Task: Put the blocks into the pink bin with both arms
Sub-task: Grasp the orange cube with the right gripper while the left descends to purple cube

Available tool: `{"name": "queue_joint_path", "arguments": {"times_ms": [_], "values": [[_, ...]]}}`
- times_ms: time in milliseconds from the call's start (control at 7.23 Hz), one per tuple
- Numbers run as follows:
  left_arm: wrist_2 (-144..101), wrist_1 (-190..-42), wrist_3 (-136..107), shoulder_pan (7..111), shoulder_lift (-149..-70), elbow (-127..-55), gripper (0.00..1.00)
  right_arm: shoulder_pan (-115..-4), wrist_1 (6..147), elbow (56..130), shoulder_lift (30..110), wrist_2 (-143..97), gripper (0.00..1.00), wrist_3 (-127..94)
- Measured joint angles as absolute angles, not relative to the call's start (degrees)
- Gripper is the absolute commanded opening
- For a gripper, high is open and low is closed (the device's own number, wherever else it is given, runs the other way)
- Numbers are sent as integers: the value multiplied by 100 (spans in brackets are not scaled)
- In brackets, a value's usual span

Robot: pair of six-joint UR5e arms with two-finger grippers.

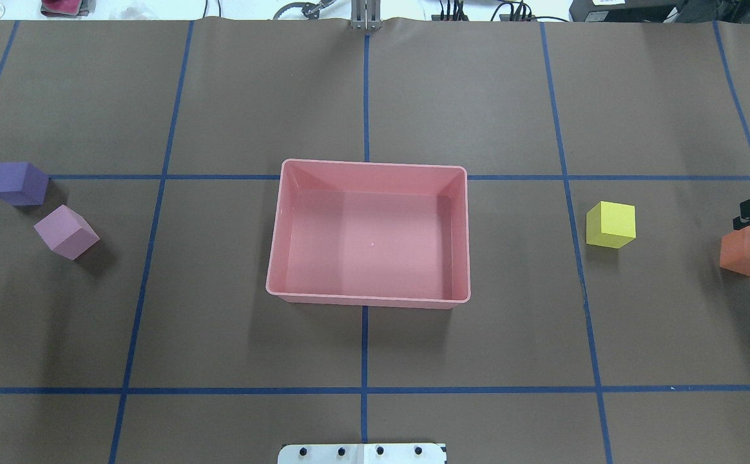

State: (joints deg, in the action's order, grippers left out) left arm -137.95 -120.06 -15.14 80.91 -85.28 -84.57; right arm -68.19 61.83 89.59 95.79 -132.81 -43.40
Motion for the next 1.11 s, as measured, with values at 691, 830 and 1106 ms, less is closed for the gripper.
{"name": "queue_joint_path", "arguments": {"times_ms": [691,830,1106], "values": [[-13797,-12013,-1555,8083,-8550,-8457,100,-6598,6049,8841,9588,-13080,37,-4502],[-13793,-12019,-1773,8073,-8587,-8461,100,-6596,6053,8837,9597,-13079,11,-4506],[-13788,-12051,-2370,7955,-8719,-8502,100,-6591,6063,8872,9597,-13101,0,-4529]]}}
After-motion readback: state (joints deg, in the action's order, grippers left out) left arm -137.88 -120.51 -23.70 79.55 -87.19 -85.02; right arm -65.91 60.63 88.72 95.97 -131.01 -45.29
